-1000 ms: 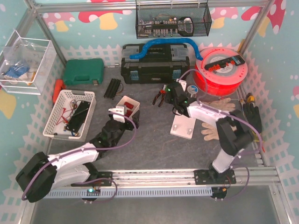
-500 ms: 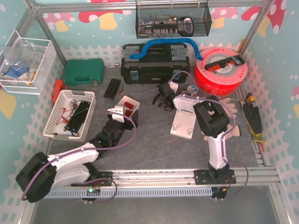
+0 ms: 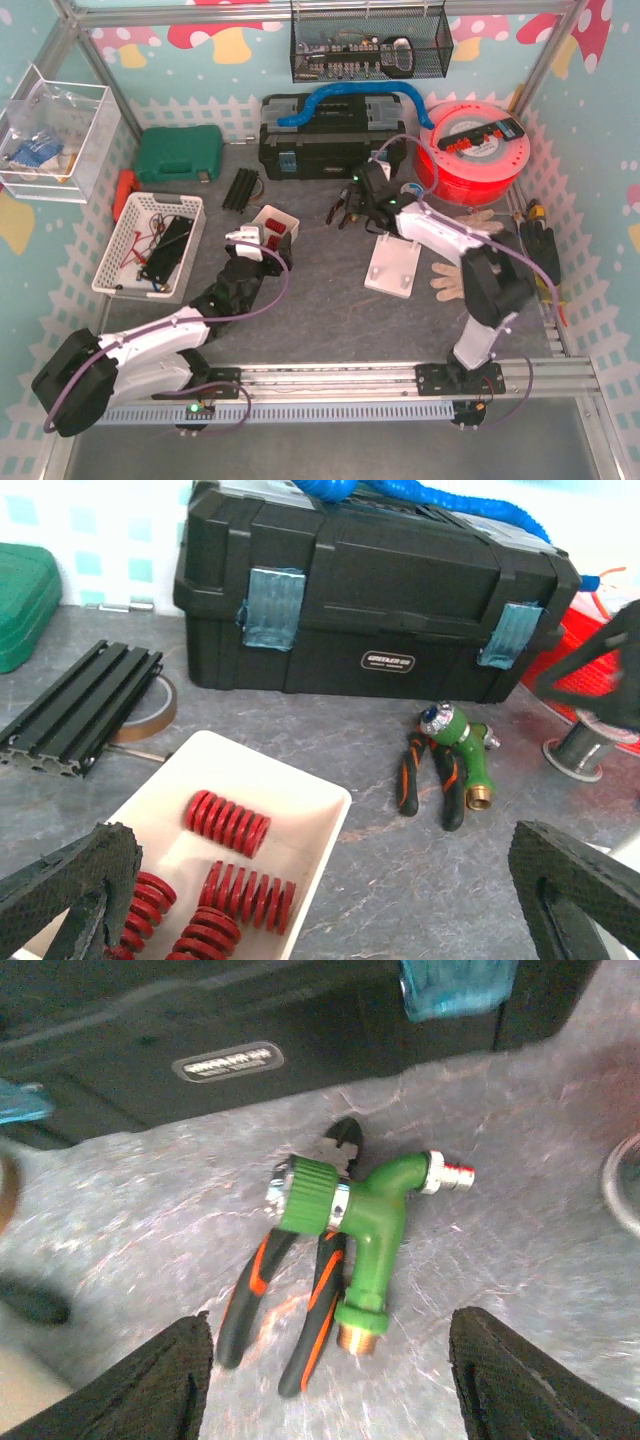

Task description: Install the large spring

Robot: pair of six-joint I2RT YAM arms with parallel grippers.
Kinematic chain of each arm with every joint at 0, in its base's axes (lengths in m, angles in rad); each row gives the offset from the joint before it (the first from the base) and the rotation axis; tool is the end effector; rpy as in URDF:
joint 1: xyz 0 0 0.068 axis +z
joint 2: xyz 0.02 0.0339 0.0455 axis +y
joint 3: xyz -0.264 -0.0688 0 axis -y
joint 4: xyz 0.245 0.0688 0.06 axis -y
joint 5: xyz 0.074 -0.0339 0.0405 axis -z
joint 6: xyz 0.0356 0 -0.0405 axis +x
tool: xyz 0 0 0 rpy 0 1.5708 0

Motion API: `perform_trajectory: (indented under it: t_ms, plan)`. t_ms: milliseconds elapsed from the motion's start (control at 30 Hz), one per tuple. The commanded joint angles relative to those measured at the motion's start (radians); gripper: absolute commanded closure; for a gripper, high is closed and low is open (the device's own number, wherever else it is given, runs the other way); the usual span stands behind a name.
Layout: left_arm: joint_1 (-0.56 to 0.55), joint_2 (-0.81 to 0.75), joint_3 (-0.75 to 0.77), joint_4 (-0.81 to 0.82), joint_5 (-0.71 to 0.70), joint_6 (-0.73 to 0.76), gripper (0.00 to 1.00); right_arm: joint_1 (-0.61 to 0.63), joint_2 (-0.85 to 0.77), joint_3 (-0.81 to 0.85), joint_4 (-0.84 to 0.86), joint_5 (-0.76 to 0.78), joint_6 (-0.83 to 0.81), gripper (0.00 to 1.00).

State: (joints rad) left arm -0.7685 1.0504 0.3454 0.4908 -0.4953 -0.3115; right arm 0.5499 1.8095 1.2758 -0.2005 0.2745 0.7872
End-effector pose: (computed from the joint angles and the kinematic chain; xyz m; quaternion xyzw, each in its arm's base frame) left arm 0.1679 -0.1387 0.2071 0.0212 0.7701 -0.1491 0.6199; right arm 0.3497 0.2030 0.2245 0.1623 0.8922 0.1513 0.3933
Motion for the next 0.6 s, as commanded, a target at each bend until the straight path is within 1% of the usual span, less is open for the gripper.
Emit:
perform_trajectory:
  t_ms: [0, 100, 200, 233, 267, 300, 367, 467, 500, 533, 567]
  plan:
    - [-0.006, -0.014, 0.036, -0.048, -0.079, -0.064, 0.01, 0.001, -0.209, -0.109, -0.025, -0.042, -0.170, 0.31]
    - [0.010, 0.008, 0.073, -0.115, -0.127, -0.190, 0.01, 0.003, -0.340, -0.207, -0.029, -0.048, -0.241, 0.24]
    - [0.046, 0.045, 0.165, -0.243, -0.087, -0.311, 0.01, 0.006, -0.466, -0.319, 0.008, -0.026, -0.262, 0.13]
    - [0.055, 0.064, 0.193, -0.282, -0.076, -0.346, 0.01, 0.006, -0.505, -0.360, 0.033, -0.019, -0.264, 0.06]
    - [0.067, 0.081, 0.224, -0.322, -0.059, -0.380, 0.02, 0.006, -0.542, -0.406, 0.069, -0.013, -0.266, 0.02]
    - [0.079, 0.098, 0.250, -0.359, -0.043, -0.414, 0.04, 0.006, -0.571, -0.451, 0.103, -0.008, -0.267, 0.01]
    - [0.109, 0.133, 0.289, -0.429, 0.016, -0.515, 0.11, 0.006, -0.616, -0.527, 0.160, -0.001, -0.267, 0.01]
    - [0.163, 0.178, 0.313, -0.473, 0.094, -0.656, 0.32, 0.006, -0.630, -0.550, 0.186, -0.014, -0.259, 0.01]
    - [0.175, 0.189, 0.317, -0.480, 0.108, -0.695, 0.37, 0.006, -0.629, -0.551, 0.191, -0.021, -0.253, 0.01]
    - [0.187, 0.203, 0.325, -0.483, 0.120, -0.728, 0.40, 0.007, -0.626, -0.556, 0.200, -0.031, -0.251, 0.01]
    - [0.196, 0.214, 0.336, -0.485, 0.129, -0.752, 0.45, 0.007, -0.623, -0.565, 0.213, -0.038, -0.250, 0.01]
